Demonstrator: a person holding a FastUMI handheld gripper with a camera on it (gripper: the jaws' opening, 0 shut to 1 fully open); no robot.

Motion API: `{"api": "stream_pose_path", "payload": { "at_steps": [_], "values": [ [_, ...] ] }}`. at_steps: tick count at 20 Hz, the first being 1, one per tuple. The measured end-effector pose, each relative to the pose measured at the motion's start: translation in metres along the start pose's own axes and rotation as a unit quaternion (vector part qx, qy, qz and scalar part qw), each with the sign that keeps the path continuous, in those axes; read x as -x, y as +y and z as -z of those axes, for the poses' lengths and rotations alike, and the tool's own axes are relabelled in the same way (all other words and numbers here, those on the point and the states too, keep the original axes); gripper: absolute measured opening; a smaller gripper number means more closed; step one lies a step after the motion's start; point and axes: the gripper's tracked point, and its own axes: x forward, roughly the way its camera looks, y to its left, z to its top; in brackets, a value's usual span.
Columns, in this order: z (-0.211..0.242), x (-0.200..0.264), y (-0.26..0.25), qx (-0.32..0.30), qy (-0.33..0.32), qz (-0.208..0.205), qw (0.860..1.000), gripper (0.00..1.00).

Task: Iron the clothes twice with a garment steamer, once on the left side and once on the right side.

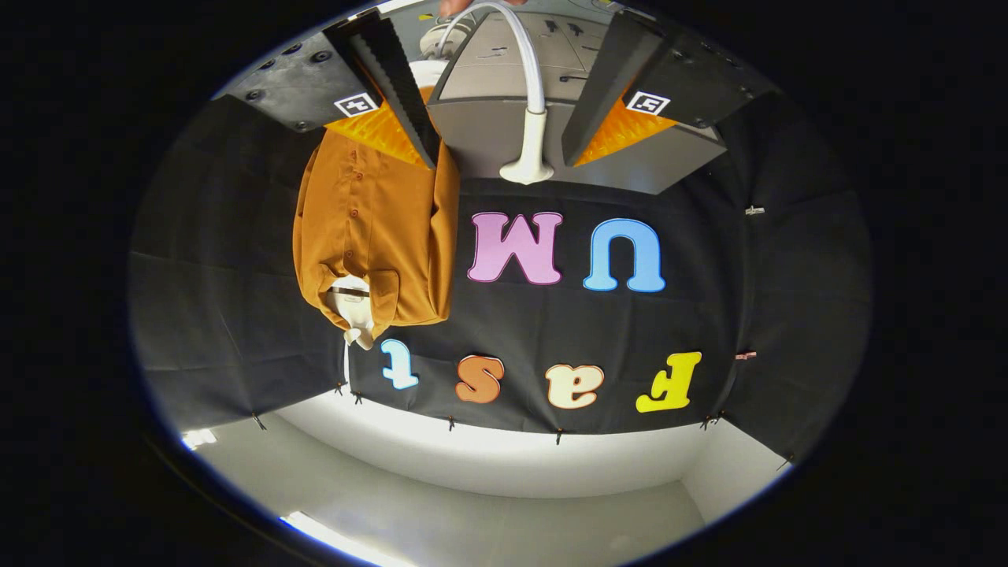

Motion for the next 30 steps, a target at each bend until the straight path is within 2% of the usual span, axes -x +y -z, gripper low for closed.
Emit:
{"api": "stream_pose_path", "payload": {
  "at_steps": [4,9,16,20,22,23,24,26,30],
  "values": [
    [0.02,-0.032,0.017,-0.002,0.04,-0.016,0.999,0.98],
    [0.067,-0.098,0.028,-0.011,0.122,-0.028,0.992,0.98],
    [0.164,-0.178,0.043,-0.02,0.273,-0.032,0.961,0.98],
    [0.196,-0.208,0.045,-0.018,0.323,-0.017,0.946,0.98],
    [0.214,-0.221,0.042,-0.002,0.336,-0.009,0.942,0.86],
    [0.221,-0.22,0.042,0.007,0.348,-0.006,0.938,0.77],
    [0.222,-0.22,0.047,0.0,0.353,-0.022,0.935,0.68],
    [0.219,-0.214,0.052,0.006,0.344,-0.036,0.938,0.39],
    [0.207,-0.216,0.048,-0.02,0.314,-0.037,0.948,0.24]
  ]
}}
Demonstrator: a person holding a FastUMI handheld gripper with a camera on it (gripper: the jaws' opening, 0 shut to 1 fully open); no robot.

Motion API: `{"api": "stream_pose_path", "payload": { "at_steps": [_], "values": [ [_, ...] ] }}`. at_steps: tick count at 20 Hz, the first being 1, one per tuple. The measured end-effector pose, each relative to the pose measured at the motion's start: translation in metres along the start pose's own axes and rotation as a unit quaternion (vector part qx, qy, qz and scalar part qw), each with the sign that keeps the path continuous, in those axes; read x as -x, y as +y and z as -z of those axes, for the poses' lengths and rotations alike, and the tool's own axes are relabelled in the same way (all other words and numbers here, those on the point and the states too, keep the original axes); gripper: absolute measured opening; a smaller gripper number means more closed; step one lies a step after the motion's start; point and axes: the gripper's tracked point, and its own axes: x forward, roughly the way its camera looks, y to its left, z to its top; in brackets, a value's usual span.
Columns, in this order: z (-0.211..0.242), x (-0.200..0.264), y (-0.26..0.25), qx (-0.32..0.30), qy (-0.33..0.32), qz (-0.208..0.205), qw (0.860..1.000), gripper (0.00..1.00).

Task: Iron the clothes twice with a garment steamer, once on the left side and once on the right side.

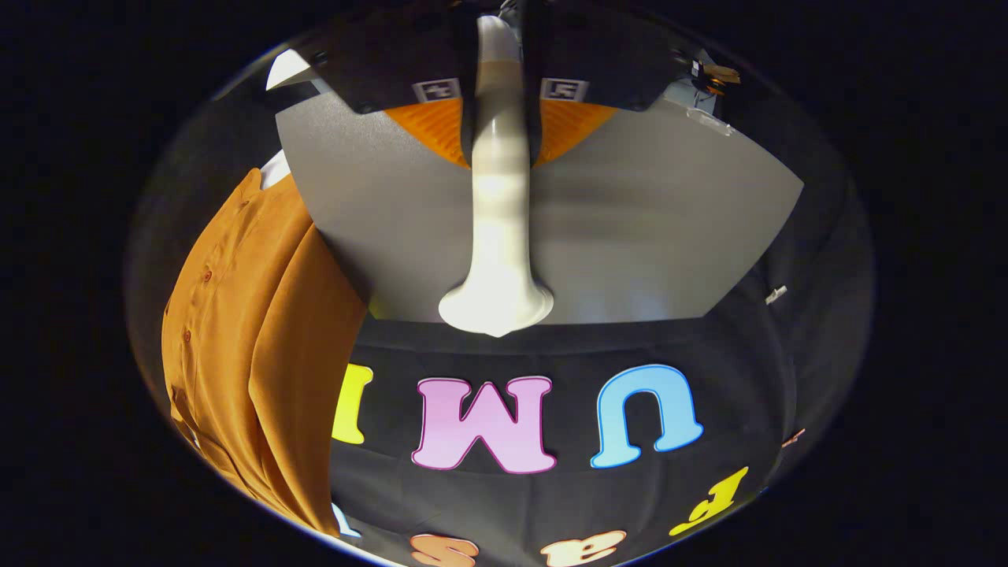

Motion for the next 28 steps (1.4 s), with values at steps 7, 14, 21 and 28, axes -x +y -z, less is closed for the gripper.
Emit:
{"api": "stream_pose_path", "payload": {
  "at_steps": [7,14,21,28],
  "values": [
    [-0.059,0.084,-0.006,-0.018,-0.139,-0.022,0.99,0.21],
    [-0.09,0.18,-0.061,0.004,-0.269,-0.027,0.963,0.21],
    [-0.095,0.222,-0.167,0.016,-0.352,0.005,0.936,0.21],
    [-0.101,0.175,-0.257,-0.011,-0.363,0.038,0.931,0.21]
  ]
}}
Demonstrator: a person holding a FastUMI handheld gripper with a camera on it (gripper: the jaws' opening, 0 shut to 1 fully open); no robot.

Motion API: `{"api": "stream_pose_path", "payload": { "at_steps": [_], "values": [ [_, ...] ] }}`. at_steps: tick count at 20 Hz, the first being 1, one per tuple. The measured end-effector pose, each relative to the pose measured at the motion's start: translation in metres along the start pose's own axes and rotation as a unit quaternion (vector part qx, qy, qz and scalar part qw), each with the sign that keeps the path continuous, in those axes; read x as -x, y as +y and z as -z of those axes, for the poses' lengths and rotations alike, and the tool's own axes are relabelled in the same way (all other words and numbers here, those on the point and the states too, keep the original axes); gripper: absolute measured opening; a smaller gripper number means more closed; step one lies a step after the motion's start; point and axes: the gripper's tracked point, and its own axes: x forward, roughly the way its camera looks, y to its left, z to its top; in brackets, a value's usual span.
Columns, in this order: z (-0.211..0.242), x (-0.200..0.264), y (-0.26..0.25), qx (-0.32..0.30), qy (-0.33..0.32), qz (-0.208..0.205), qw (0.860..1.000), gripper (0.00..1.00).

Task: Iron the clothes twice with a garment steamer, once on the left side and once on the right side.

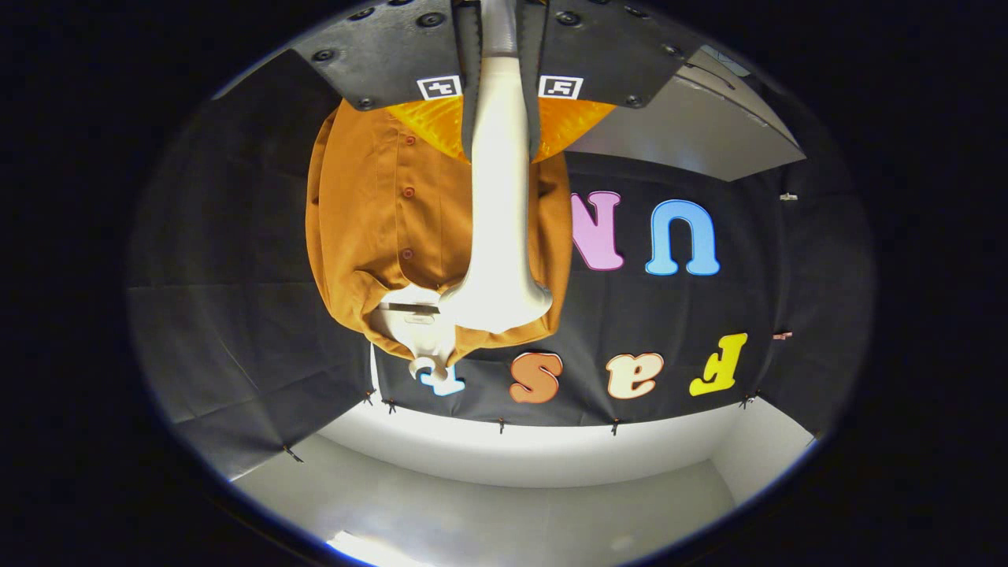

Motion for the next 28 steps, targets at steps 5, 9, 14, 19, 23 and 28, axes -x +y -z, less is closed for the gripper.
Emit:
{"api": "stream_pose_path", "payload": {
  "at_steps": [5,9,14,19,23,28],
  "values": [
    [0.03,-0.043,-0.015,0.001,0.002,0.002,1.0,0.21],
    [0.051,-0.055,-0.013,0.001,0.002,-0.009,1.0,0.21],
    [0.101,-0.044,-0.015,0.005,0.038,-0.019,0.999,0.21],
    [0.165,-0.027,-0.021,0.005,0.096,-0.015,0.995,0.21],
    [0.225,-0.01,-0.023,0.001,0.154,-0.013,0.988,0.21],
    [0.294,0.019,-0.029,0.006,0.225,-0.009,0.974,0.21]
  ]
}}
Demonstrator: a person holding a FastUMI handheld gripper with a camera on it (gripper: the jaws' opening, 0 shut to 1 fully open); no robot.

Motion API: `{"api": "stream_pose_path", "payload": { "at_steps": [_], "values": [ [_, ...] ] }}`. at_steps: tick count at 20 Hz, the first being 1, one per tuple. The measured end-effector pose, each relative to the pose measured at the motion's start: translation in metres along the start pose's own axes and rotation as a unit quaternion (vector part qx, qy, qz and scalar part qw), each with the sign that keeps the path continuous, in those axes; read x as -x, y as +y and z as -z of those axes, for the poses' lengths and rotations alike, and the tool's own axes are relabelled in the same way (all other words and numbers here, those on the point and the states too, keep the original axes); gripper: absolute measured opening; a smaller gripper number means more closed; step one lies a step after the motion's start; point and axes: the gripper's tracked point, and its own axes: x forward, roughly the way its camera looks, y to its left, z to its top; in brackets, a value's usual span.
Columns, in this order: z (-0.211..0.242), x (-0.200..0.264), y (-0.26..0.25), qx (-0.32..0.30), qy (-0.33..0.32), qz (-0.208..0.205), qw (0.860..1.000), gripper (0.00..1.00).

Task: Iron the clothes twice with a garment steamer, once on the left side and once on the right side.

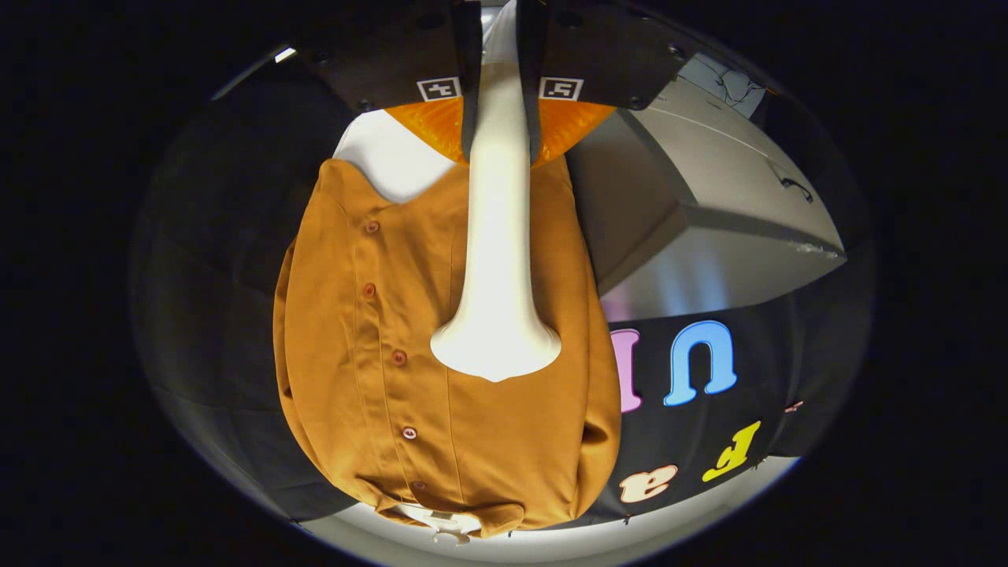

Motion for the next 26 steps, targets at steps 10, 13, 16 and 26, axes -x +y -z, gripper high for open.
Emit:
{"api": "stream_pose_path", "payload": {
  "at_steps": [10,13,16,26],
  "values": [
    [0.102,0.016,-0.011,0.007,0.103,0.02,0.994,0.21],
    [0.108,0.028,-0.012,-0.002,0.111,0.019,0.994,0.21],
    [0.099,0.048,-0.011,-0.005,0.098,0.013,0.995,0.21],
    [-0.063,0.122,-0.003,0.011,-0.068,-0.016,0.998,0.21]
  ]
}}
